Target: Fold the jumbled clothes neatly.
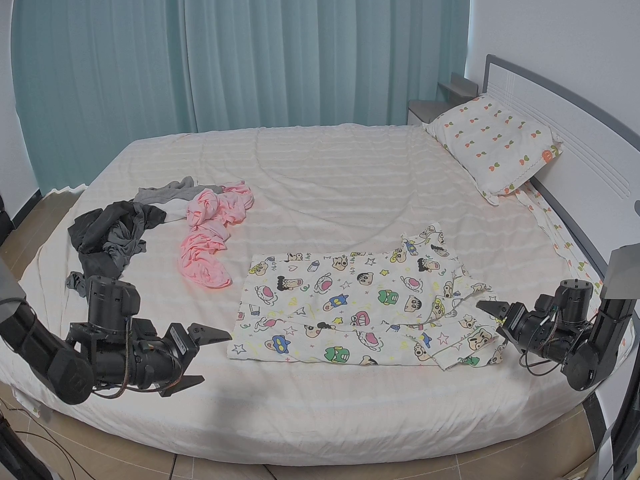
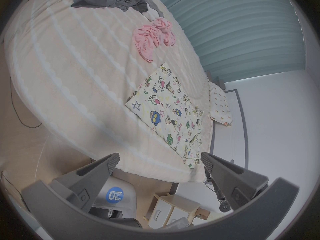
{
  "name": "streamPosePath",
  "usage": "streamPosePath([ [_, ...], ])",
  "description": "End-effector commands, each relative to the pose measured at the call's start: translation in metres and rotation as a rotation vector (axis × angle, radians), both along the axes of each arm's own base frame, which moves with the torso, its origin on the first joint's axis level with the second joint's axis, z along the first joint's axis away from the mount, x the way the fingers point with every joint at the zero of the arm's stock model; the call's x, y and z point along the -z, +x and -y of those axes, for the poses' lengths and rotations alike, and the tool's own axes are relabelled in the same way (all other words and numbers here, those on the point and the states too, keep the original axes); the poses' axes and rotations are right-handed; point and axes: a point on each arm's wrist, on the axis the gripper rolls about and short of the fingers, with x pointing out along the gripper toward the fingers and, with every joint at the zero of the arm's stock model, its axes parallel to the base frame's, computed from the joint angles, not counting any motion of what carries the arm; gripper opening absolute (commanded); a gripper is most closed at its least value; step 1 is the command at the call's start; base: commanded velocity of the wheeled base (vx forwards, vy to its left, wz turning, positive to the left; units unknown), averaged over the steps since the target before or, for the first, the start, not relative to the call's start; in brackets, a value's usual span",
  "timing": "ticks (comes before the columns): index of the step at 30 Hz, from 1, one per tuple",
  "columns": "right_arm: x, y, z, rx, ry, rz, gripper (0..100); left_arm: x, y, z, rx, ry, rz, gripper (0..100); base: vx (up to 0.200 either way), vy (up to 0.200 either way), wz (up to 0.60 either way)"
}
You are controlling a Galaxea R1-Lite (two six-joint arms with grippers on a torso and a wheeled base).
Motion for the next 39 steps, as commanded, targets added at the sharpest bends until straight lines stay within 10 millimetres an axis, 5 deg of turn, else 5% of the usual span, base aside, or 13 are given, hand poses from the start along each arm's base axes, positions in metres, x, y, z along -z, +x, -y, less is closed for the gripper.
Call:
streamPosePath([
  [1, 0.014, -0.013, -0.01, -0.011, -0.021, -0.083, 100, 0.007, -0.03, -0.006, 0.008, -0.021, -0.003, 100, 0.2, 0.0, 0.0],
  [11, 0.038, -0.034, -0.027, -0.03, -0.15, -0.219, 100, 0.016, -0.03, -0.007, 0.006, -0.021, -0.012, 100, 0.06, 0.0, 0.0],
  [18, 0.016, -0.043, -0.046, -0.069, -0.176, -0.161, 100, 0.02, -0.028, -0.005, 0.009, -0.022, -0.013, 100, 0.0, 0.0, 0.0],
  [21, 0.008, -0.065, -0.043, -0.071, -0.18, -0.183, 100, 0.023, -0.026, -0.005, 0.01, -0.02, -0.018, 100, 0.0, 0.0, 0.0],
  [39, 0.064, -0.061, -0.049, 0.002, -0.137, -0.309, 100, 0.029, -0.023, -0.003, 0.015, -0.016, -0.03, 100, 0.0, 0.0, 0.0],
])
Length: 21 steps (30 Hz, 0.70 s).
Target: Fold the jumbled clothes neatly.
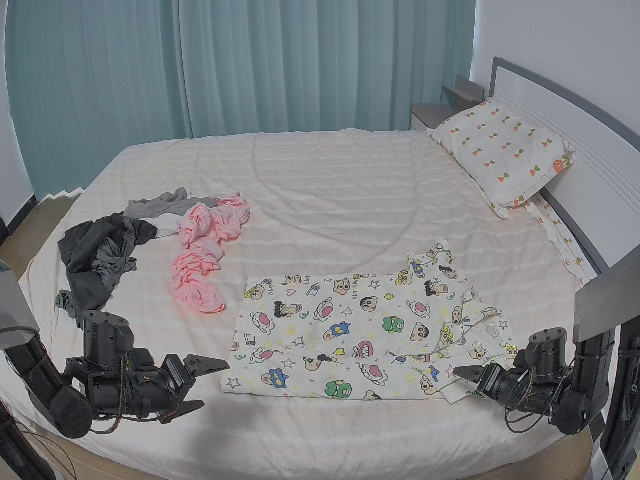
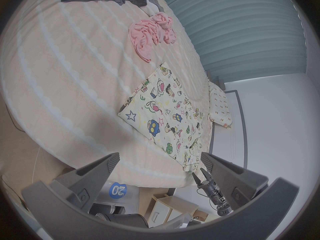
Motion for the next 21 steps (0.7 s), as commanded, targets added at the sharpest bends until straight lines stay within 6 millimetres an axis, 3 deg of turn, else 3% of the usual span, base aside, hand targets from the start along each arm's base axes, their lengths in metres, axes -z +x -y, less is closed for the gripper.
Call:
streamPosePath([
  [1, 0.03, 0.003, -0.002, 0.022, -0.037, -0.071, 100, 0.003, 0.001, 0.0, -0.002, 0.004, -0.014, 100, 0.0, 0.0, 0.0],
  [10, 0.027, 0.008, -0.009, 0.014, -0.021, -0.043, 100, 0.003, 0.001, 0.0, -0.002, 0.004, -0.014, 100, 0.0, 0.0, 0.0],
  [14, 0.019, 0.005, -0.023, -0.024, 0.009, -0.017, 100, 0.003, 0.001, 0.0, -0.002, 0.004, -0.014, 100, 0.0, 0.0, 0.0],
  [21, 0.021, 0.017, -0.023, 0.009, 0.007, 0.02, 100, 0.003, 0.001, 0.0, -0.002, 0.004, -0.016, 100, 0.0, 0.0, 0.0],
])
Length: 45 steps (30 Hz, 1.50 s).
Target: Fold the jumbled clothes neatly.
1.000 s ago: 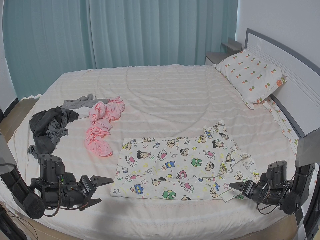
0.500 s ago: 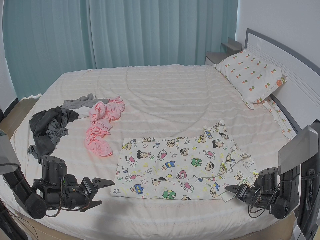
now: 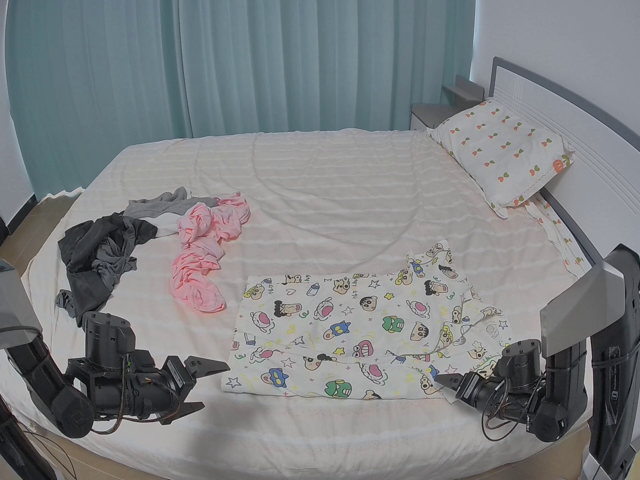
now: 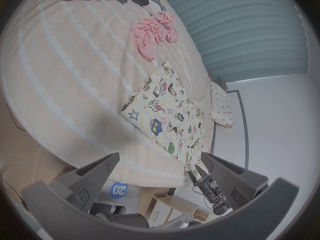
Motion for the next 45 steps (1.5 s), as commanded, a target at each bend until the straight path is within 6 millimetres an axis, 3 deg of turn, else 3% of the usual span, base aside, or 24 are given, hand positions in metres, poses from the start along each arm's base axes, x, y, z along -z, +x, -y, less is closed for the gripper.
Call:
streamPosePath([
  [1, -0.001, 0.005, 0.0, 0.009, 0.007, 0.024, 100, 0.001, 0.0, 0.0, 0.0, 0.001, -0.004, 100, 0.0, 0.0, 0.0],
  [3, -0.001, 0.007, 0.0, 0.013, 0.01, 0.031, 100, 0.001, 0.0, 0.0, 0.0, 0.001, -0.004, 100, 0.0, 0.0, 0.0],
  [4, -0.001, 0.006, 0.001, 0.014, 0.008, 0.026, 0, 0.001, 0.0, 0.0, 0.0, 0.001, -0.004, 100, 0.0, 0.0, 0.0],
  [20, -0.024, -0.001, -0.003, -0.01, 0.024, 0.088, 0, 0.001, 0.0, 0.0, -0.001, 0.002, -0.002, 100, 0.0, 0.0, 0.0],
  [26, -0.032, 0.011, -0.008, -0.017, 0.039, 0.153, 0, 0.001, 0.0, 0.0, -0.001, 0.002, -0.002, 100, 0.0, 0.0, 0.0],
  [37, -0.069, 0.045, -0.021, -0.049, 0.017, 0.213, 0, 0.001, 0.0, 0.0, 0.0, 0.002, -0.004, 100, 0.0, 0.0, 0.0],
  [45, -0.06, 0.027, -0.023, -0.104, -0.032, 0.122, 0, 0.002, 0.0, 0.0, 0.0, 0.003, -0.008, 100, 0.0, 0.0, 0.0],
])
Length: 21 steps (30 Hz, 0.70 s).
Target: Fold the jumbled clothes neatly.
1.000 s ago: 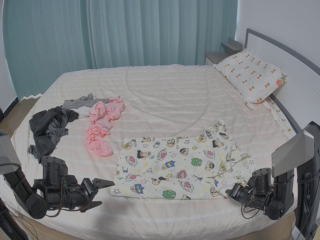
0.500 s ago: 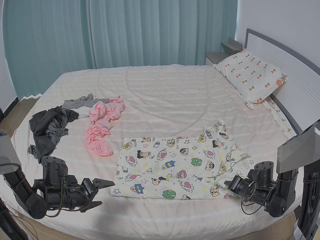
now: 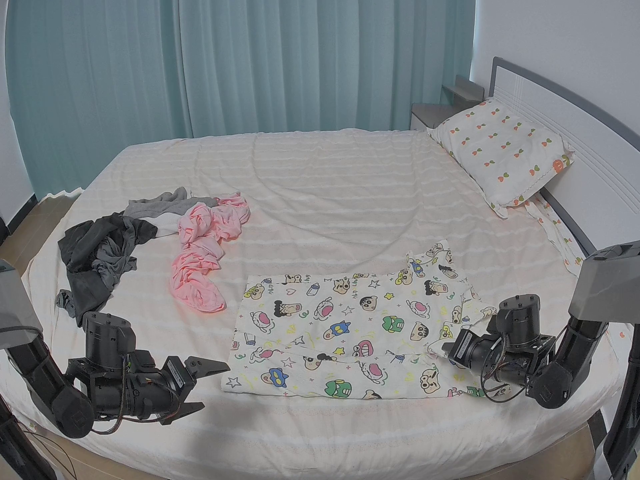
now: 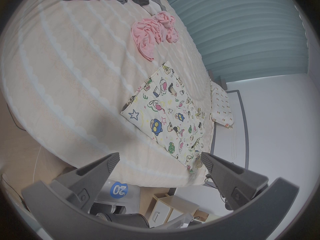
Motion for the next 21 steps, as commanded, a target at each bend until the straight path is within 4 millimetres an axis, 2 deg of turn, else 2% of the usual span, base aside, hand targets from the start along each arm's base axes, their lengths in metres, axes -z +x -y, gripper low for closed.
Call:
streamPosePath([
  [1, -0.001, -0.012, -0.004, -0.035, -0.007, -0.017, 0, 0.002, 0.0, 0.0, 0.0, 0.002, -0.008, 100, 0.0, 0.0, 0.0],
  [7, 0.013, -0.029, -0.015, -0.099, -0.039, -0.088, 0, 0.002, 0.0, 0.0, 0.001, 0.003, -0.009, 100, 0.0, 0.0, 0.0],
  [16, 0.042, -0.034, -0.019, -0.131, -0.094, -0.178, 0, 0.003, 0.001, 0.0, 0.001, 0.004, -0.014, 100, 0.0, 0.0, 0.0],
  [17, 0.043, -0.034, -0.019, -0.13, -0.095, -0.179, 100, 0.004, 0.001, 0.0, 0.001, 0.004, -0.015, 100, 0.0, 0.0, 0.0],
  [21, 0.04, -0.039, -0.017, -0.132, -0.095, -0.184, 100, 0.004, 0.001, 0.0, 0.001, 0.004, -0.015, 100, 0.0, 0.0, 0.0],
])
